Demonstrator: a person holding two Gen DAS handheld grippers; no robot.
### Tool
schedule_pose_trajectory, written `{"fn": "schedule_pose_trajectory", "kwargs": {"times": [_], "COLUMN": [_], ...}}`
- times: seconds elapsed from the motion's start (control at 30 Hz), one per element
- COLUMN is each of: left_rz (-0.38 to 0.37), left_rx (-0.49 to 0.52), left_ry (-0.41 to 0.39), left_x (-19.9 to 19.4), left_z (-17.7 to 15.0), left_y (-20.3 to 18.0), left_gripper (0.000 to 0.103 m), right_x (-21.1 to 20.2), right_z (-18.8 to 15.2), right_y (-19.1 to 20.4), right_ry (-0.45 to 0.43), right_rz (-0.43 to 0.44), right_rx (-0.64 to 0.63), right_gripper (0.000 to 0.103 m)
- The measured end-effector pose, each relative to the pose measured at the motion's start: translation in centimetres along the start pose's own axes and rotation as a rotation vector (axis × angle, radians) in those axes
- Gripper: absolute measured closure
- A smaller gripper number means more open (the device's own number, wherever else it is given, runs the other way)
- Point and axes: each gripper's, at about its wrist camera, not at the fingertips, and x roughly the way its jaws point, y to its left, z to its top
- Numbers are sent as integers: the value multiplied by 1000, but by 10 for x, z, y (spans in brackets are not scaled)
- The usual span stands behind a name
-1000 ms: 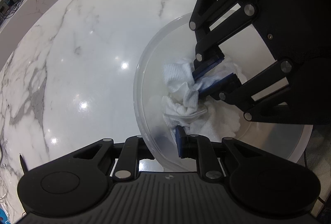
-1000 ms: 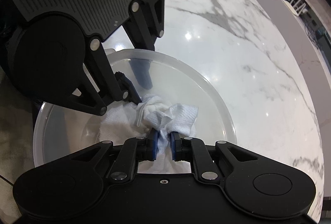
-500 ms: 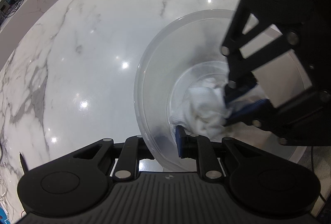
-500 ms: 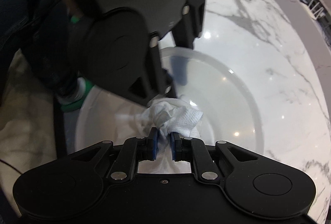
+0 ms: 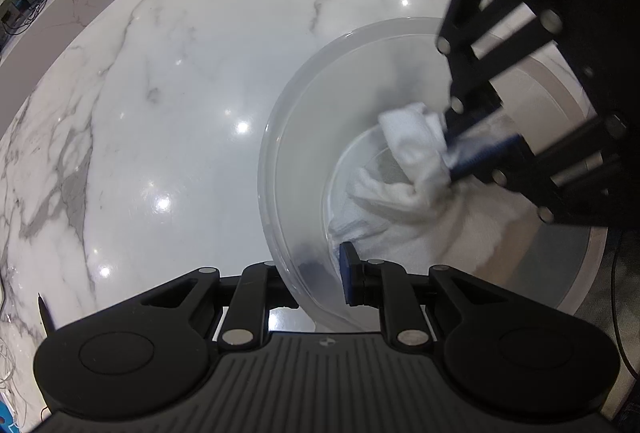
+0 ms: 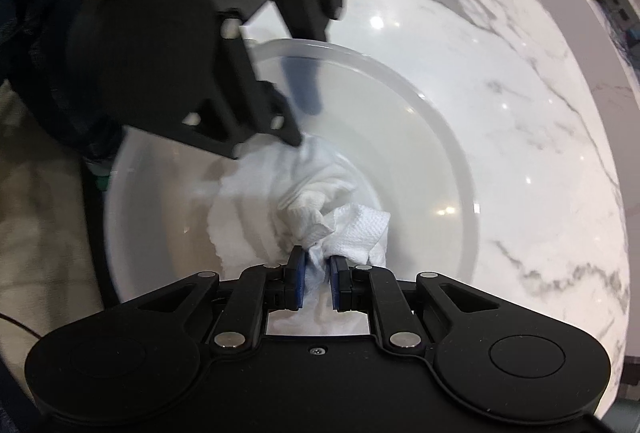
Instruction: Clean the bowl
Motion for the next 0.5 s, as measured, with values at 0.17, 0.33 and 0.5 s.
{"fn": "schedule_pose_trajectory", "kwargs": {"times": [0.17,0.33,0.5], "left_rz": [-1,-6,-9], "left_rx": [-4,-11,-21], "left_ry": [1,2,1], "left_x": [0,-1,-5], "left_z": [-1,0,-1], "left_y": [-1,0,-3], "left_gripper": [87,87,87], "right_x": [5,7,5], "right_z": [4,9,11], "right_y": [-6,-8,-6], "right_ry": [-24,-66,-112], "right_rz": [-31,-51,-45], "right_rx": [17,13,5], "right_gripper": [93,93,93]}}
